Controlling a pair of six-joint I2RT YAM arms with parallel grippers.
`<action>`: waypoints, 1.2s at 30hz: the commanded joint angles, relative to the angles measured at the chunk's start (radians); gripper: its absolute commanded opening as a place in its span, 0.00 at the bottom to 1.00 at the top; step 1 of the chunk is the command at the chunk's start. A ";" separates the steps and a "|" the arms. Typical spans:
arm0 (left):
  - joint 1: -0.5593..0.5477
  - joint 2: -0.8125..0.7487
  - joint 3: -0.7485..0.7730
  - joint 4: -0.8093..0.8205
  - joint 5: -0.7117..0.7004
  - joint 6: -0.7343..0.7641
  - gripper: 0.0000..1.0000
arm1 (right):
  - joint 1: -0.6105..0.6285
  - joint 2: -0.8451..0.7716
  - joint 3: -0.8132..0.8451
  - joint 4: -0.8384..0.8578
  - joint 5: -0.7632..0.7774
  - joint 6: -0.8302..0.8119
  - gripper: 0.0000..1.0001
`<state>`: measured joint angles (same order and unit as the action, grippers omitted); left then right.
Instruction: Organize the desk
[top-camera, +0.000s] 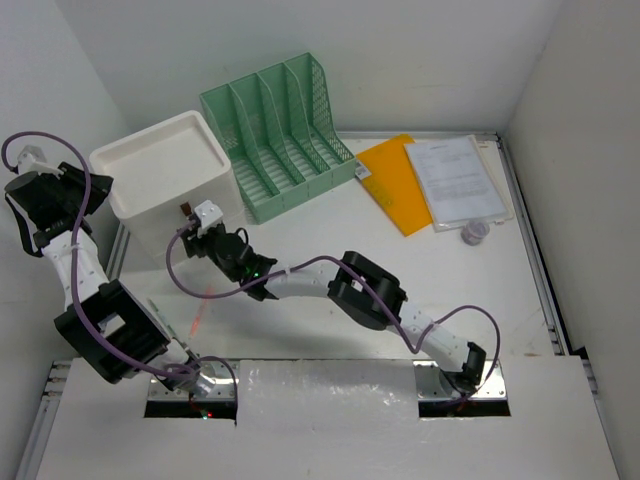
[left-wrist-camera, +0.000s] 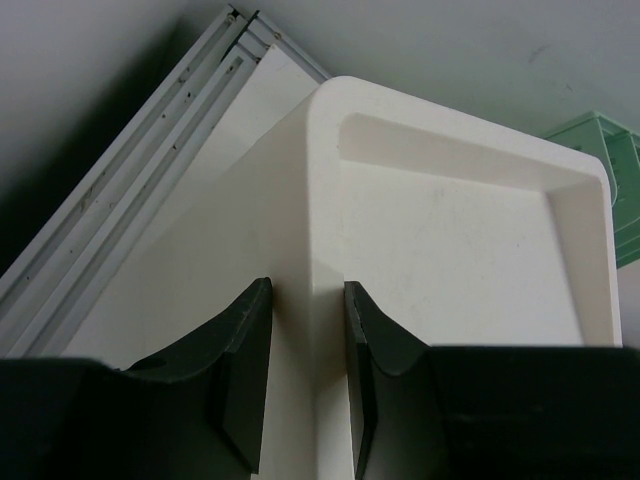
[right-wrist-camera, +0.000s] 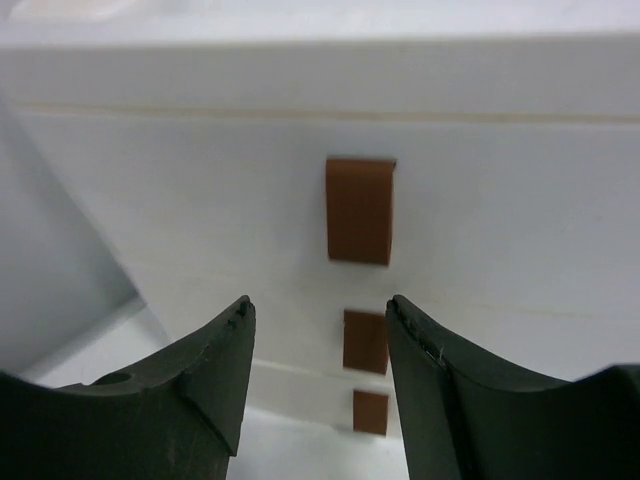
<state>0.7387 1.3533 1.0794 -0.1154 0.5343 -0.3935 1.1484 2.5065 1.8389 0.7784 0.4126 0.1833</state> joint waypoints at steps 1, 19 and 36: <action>-0.010 0.040 -0.018 -0.170 0.130 -0.079 0.00 | -0.015 0.040 0.086 0.015 0.097 -0.036 0.54; -0.004 0.067 -0.016 -0.165 0.148 -0.084 0.00 | -0.015 0.137 0.200 -0.015 0.172 -0.084 0.47; 0.001 0.076 -0.021 -0.162 0.150 -0.084 0.00 | -0.013 0.098 0.195 0.051 0.158 -0.131 0.46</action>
<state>0.7475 1.3800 1.0924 -0.1005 0.5671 -0.4072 1.1545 2.6526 1.9793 0.7158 0.5694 0.0792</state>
